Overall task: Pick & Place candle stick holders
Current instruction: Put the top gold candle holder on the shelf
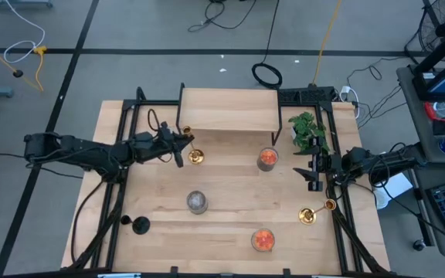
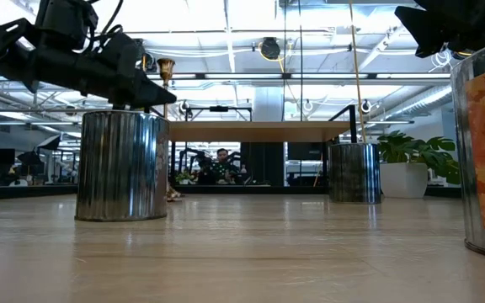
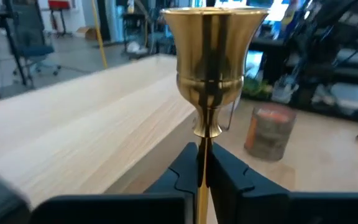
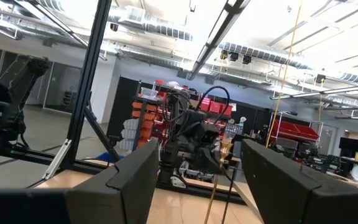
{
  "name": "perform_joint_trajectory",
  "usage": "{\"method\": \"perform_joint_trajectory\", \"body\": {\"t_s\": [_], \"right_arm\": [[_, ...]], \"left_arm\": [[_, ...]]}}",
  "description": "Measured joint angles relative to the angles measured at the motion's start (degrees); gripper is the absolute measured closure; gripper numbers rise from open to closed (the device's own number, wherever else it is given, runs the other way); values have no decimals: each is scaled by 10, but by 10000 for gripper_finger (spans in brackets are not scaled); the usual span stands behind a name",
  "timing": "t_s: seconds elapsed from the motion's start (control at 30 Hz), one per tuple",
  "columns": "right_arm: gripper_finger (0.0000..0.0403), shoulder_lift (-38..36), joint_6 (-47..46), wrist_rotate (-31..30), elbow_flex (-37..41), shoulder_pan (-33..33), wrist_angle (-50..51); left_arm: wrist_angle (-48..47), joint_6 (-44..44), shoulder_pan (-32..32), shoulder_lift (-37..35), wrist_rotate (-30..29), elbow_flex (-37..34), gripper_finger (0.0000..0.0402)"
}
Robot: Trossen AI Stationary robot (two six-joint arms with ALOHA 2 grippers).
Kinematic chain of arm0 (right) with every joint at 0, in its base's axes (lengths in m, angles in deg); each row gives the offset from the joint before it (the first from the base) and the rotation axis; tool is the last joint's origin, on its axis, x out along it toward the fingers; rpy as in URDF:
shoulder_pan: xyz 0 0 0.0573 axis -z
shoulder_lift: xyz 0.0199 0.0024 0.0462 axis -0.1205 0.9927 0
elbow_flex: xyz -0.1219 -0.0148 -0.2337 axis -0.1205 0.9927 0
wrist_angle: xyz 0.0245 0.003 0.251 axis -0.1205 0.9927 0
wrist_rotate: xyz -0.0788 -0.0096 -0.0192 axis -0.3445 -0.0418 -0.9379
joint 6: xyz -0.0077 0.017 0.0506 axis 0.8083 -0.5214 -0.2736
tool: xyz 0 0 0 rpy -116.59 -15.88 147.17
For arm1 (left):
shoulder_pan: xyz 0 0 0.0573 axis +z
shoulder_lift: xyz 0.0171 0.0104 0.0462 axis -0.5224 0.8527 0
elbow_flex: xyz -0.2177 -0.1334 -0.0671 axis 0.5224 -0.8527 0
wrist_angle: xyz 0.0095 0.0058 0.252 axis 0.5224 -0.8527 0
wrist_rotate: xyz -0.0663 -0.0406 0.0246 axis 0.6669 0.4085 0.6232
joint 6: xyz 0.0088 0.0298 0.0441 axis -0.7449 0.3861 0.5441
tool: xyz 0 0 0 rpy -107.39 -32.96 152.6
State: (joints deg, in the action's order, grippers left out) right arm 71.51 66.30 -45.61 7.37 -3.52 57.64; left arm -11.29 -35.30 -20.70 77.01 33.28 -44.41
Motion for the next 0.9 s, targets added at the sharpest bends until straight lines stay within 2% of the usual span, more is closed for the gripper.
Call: {"method": "perform_joint_trajectory", "body": {"t_s": [0.1,0.27,0.47,0.57,0.73,0.9], "right_arm": [[179,0,0,0,0,0,0],[179,0,1,0,0,0,0],[179,2,0,0,0,0,3],[179,7,0,0,0,0,3],[179,16,0,0,0,0,2],[179,26,0,0,0,0,2]], "left_arm": [[30,-2,-12,0,8,0,366],[47,-2,-32,-11,23,19,386],[27,-16,-33,-29,126,81,373],[-19,-8,-30,-35,159,123,381],[-153,39,-4,-35,157,211,386],[-246,64,46,-35,156,286,367]]}}
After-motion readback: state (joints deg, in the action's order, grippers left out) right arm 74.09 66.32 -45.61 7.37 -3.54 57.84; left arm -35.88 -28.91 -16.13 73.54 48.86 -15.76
